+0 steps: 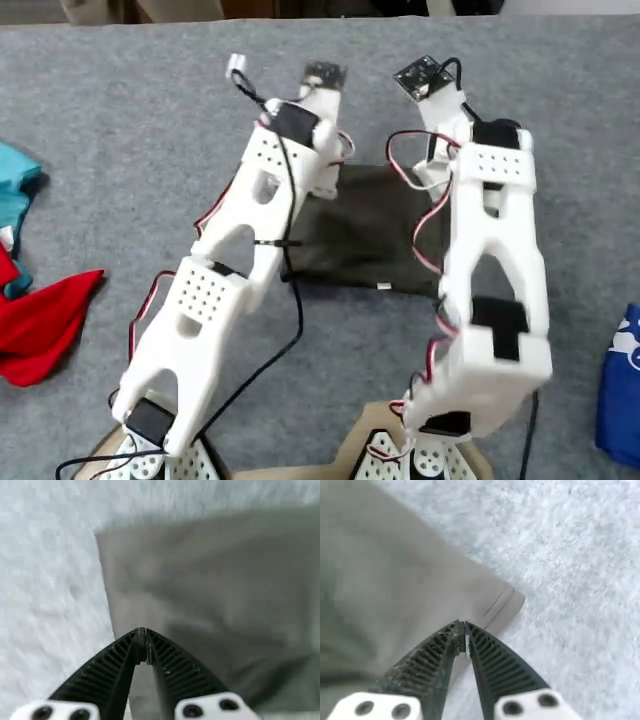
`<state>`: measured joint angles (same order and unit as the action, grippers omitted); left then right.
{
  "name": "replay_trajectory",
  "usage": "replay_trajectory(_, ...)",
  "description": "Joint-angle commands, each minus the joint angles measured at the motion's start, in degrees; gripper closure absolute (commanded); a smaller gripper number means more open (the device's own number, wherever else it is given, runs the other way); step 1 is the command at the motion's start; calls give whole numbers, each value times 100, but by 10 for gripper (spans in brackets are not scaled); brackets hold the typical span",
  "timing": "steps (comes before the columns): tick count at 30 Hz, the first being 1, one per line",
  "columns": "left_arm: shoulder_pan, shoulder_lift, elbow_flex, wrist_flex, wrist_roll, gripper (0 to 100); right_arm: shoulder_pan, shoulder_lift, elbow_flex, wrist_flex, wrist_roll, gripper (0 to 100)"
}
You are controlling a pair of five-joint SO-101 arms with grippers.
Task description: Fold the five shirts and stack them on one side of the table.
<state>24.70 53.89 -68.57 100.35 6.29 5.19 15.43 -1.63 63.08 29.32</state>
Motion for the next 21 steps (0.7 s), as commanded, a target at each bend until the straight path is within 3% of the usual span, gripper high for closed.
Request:
replay_trajectory(1, 246, -1015, 1222, 70, 220, 980, 242, 831, -919, -158, 44, 993)
replay_trajectory(8, 229, -1182, 2690, -44, 255, 980, 409, 2466, -2607, 299, 35, 993)
replay_trajectory(13, 44, -840, 3473, -826, 229, 980, 505, 3257, -3952, 879, 35, 993)
replay_trajectory(21, -53, -760, 3305, -967, 220, 980, 523, 3960, -5710, 1846, 70, 993)
